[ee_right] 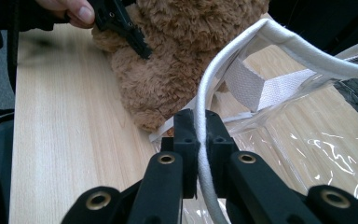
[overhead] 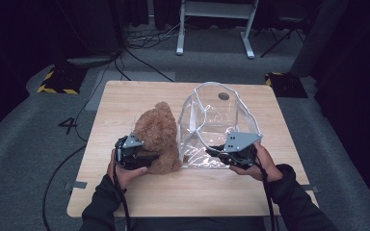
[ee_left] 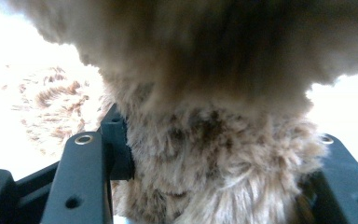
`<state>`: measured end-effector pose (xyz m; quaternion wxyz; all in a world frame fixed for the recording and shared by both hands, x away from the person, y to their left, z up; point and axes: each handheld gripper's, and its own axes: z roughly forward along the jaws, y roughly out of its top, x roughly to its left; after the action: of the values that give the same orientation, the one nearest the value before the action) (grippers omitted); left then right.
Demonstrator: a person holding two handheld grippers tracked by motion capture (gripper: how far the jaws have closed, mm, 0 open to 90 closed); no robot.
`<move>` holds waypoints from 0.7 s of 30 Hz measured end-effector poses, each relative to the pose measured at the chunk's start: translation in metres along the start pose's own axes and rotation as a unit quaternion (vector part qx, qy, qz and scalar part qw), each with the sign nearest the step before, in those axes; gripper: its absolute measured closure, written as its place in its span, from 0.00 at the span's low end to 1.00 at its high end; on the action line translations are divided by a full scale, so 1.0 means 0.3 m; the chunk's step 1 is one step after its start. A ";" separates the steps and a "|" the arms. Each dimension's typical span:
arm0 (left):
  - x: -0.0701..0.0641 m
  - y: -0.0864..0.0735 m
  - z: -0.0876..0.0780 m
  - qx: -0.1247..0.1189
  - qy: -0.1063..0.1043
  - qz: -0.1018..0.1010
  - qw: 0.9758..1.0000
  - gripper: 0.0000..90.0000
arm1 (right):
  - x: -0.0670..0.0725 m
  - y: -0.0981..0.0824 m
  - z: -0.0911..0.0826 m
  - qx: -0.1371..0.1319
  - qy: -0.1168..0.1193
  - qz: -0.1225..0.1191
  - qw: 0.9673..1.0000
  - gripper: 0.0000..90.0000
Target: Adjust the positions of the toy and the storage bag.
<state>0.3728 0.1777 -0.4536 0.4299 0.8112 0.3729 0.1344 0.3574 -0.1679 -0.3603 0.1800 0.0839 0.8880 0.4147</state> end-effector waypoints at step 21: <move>0.002 -0.001 0.002 -0.002 -0.001 -0.001 1.000 0.48 | -0.030 -0.085 -0.158 -0.013 -0.031 0.008 0.999 0.71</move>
<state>0.3733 0.1777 -0.4542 0.4324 0.8101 0.3727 0.1338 0.3473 -0.2204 -0.3494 0.2056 0.1014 0.8757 0.4250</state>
